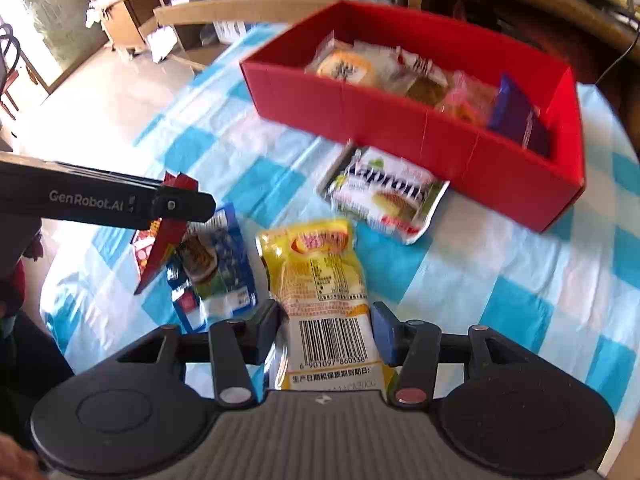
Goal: Organize snacks
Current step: 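Grasp the yellow snack packet with right gripper while left holds the Trolli packet, then carry the Trolli packet and yellow packet toward the red box with both grippers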
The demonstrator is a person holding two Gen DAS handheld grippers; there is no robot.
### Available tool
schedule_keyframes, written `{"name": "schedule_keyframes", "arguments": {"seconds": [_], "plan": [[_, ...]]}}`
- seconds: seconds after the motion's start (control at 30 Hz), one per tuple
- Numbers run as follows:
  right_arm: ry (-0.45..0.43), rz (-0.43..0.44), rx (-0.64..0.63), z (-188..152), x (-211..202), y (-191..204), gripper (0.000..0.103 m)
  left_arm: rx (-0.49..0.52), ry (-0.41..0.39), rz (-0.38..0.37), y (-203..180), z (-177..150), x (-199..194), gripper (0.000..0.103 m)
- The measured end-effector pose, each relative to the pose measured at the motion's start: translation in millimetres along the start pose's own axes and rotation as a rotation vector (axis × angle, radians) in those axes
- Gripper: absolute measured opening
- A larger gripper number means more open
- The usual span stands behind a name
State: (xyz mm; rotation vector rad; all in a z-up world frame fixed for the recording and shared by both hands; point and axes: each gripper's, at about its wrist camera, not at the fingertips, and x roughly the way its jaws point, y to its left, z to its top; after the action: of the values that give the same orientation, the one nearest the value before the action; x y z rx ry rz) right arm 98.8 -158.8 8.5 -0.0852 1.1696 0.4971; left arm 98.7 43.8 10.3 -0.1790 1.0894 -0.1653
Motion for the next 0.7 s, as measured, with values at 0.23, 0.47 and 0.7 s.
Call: {"name": "schedule_keyframes", "arguments": {"seconds": [0.23,0.47,0.7], "plan": [[0.017,-0.004,0.011,-2,2,-5,0.057,0.003,0.0,-0.018,-5,3,1,0.067],[0.043,-0.016,-0.004,1,29,-3,0.056,0.027,0.018,-0.031,-10,1,6,0.067],[0.046,-0.074,-0.114,4,49,15,0.077,0.025,0.034,-0.025,-8,-1,10,0.068]]}}
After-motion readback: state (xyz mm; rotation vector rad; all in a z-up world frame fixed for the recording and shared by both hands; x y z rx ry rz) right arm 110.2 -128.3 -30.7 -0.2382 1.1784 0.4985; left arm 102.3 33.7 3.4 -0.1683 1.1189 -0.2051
